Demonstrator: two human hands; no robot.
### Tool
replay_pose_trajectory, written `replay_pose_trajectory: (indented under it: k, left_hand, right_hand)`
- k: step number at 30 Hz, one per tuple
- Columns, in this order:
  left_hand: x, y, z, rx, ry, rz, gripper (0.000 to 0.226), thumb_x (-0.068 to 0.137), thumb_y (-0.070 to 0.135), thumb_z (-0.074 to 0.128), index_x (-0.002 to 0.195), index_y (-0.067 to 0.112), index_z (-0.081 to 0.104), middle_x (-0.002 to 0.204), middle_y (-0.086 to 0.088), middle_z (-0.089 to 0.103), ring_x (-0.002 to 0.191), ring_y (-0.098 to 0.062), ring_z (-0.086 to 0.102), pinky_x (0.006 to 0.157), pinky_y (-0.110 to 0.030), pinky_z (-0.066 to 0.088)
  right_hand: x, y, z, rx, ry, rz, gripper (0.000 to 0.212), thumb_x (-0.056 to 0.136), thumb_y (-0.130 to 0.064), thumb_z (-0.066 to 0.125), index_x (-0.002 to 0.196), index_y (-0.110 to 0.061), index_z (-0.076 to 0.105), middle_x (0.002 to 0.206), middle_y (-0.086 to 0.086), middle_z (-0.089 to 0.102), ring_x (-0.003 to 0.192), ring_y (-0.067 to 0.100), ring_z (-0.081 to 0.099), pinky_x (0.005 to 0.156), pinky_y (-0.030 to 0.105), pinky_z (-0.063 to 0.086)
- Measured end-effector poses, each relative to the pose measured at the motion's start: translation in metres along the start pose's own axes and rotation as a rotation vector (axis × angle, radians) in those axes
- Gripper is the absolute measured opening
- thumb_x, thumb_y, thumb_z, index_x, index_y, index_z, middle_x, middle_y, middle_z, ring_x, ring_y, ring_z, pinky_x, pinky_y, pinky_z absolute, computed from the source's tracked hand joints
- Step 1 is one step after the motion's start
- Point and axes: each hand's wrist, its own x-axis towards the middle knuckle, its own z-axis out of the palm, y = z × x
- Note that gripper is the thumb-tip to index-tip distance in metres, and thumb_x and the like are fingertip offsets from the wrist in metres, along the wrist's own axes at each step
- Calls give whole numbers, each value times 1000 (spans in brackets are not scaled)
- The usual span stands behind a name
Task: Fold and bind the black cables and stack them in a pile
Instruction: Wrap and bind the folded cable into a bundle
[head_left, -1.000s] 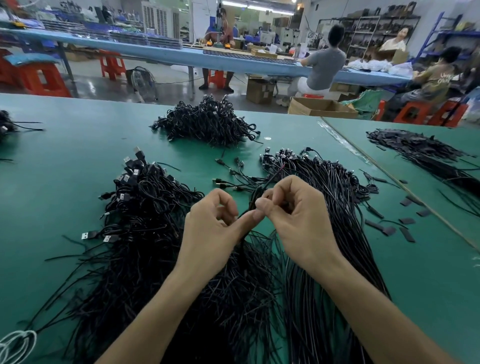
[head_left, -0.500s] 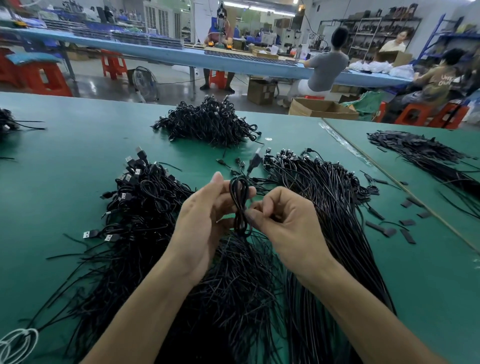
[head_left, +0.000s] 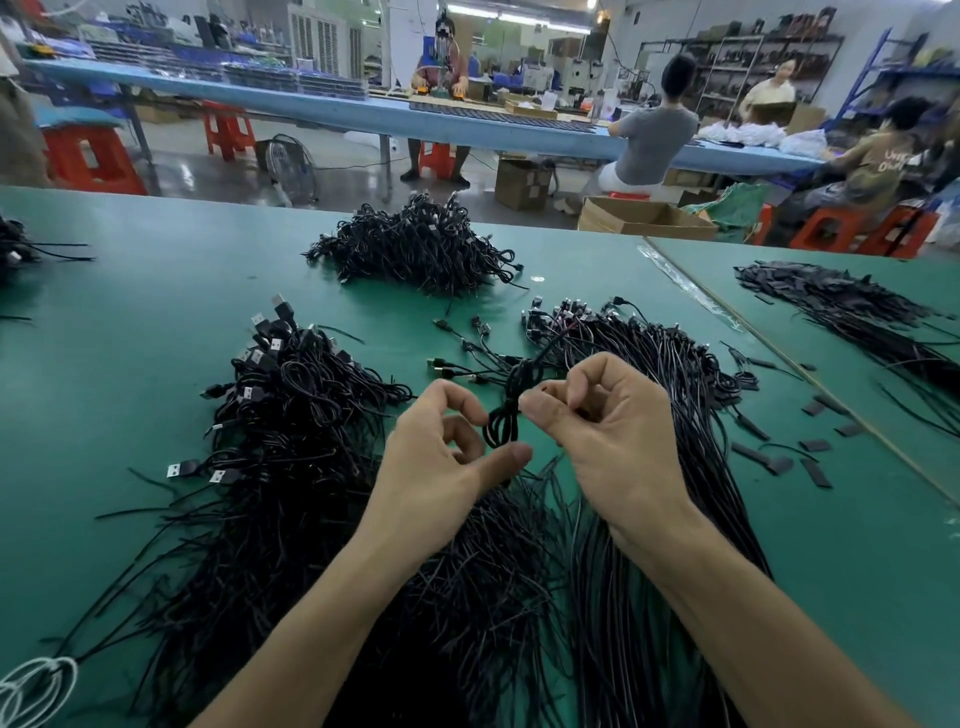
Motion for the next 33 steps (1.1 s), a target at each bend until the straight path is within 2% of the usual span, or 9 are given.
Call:
replay_pose_trajectory:
  k: [6, 9, 12, 18, 21, 25, 29, 31, 33]
  left_hand:
    - [3, 5, -1, -364, 0, -167, 7, 94, 3, 60, 96, 10, 59, 80, -14, 76, 69, -24, 73, 60, -27, 57]
    - [5, 10, -3, -548, 3, -229, 18, 86, 28, 60, 78, 19, 73, 79, -11, 74, 68, -20, 70, 58, -27, 56]
    - [5, 10, -7, -397, 23, -186, 39, 66, 49, 83, 83, 15, 71, 77, -4, 72, 65, -12, 65, 55, -24, 54]
    - [9, 10, -16, -335, 28, -104, 23, 71, 3, 80, 90, 9, 68, 88, -10, 77, 72, -15, 71, 58, -20, 55]
    - [13, 7, -30, -191, 50, 9, 21, 76, 0, 79, 89, 14, 70, 90, -5, 78, 80, -14, 73, 67, -16, 55]
    - [31, -7, -65, -133, 422, 48, 20, 75, 23, 79, 91, 27, 69, 90, 6, 75, 80, -3, 70, 67, -18, 55]
    - [48, -37, -96, -7, 803, 99, 18, 91, 21, 72, 94, 37, 65, 82, 21, 71, 65, 2, 63, 57, -15, 50]
    - [52, -57, -108, 140, 843, 27, 17, 92, 26, 68, 106, 35, 67, 84, 14, 71, 69, -7, 65, 60, -21, 53]
    - [54, -76, -114, 273, 745, -67, 31, 95, 30, 64, 126, 23, 65, 100, 0, 71, 89, -21, 67, 84, -38, 57]
  right_hand:
    - [-3, -2, 3, 81, -51, 10, 42, 80, 5, 76, 66, -25, 50, 67, -8, 67, 66, 3, 62, 66, 14, 50]
    - [-5, -3, 5, 121, -117, 56, 37, 81, 12, 71, 69, -15, 48, 66, -9, 67, 64, 0, 62, 62, 13, 49]
    - [-6, -2, 6, 140, -174, 138, 34, 84, 15, 66, 71, -12, 49, 67, -3, 67, 65, 7, 63, 60, 15, 50]
    - [-8, 6, 10, 101, -195, 220, 30, 86, 6, 69, 74, -12, 50, 64, -1, 65, 58, 3, 57, 56, 15, 46]
    - [-8, 9, 11, 82, -220, 287, 23, 87, -6, 73, 83, -15, 52, 68, 7, 69, 58, 10, 54, 57, 22, 44]
    - [-12, 19, 8, 6, -257, 371, 15, 92, -11, 68, 93, -14, 53, 83, 9, 77, 60, 11, 60, 53, 21, 47]
    - [-18, 30, 7, -39, -262, 423, 10, 95, -10, 65, 94, -13, 55, 83, 7, 76, 60, 11, 61, 54, 22, 47]
    - [-21, 34, 7, -66, -275, 437, 9, 96, -11, 64, 94, -12, 55, 83, 6, 77, 61, 10, 62, 54, 21, 47]
    - [-23, 37, 7, -85, -295, 456, 8, 96, -12, 64, 95, -12, 55, 83, 5, 77, 62, 10, 62, 54, 21, 47]
